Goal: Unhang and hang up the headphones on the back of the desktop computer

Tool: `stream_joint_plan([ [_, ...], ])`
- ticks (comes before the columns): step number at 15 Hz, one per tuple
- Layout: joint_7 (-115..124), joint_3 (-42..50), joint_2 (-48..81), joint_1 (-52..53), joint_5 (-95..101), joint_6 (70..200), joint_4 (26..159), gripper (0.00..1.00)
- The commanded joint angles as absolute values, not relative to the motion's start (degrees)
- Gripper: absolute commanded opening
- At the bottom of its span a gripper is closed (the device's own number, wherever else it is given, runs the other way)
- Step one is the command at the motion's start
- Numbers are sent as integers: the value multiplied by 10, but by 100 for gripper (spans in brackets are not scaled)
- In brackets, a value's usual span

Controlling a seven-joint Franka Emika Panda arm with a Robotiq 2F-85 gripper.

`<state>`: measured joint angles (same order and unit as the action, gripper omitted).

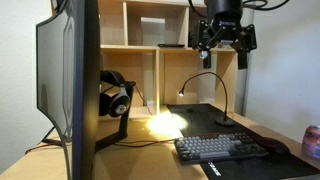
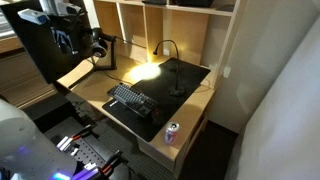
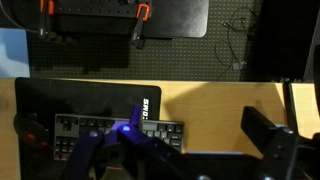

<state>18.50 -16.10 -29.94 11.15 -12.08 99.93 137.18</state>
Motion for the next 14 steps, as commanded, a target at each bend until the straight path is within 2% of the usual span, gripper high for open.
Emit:
stream_joint_plan([
  [1, 185, -161, -299, 112, -120, 998, 1371, 100],
  [4, 161, -156, -286, 119, -131, 1009, 1373, 100],
  [6, 115, -166, -228, 127, -123, 1076, 1359, 100],
  [10, 59, -184, -107, 137, -72, 1192, 1253, 100],
  [13, 135, -194, -57, 135, -21, 1188, 1172, 100],
  [14, 91, -180, -92, 145, -50, 1206, 1227, 100],
])
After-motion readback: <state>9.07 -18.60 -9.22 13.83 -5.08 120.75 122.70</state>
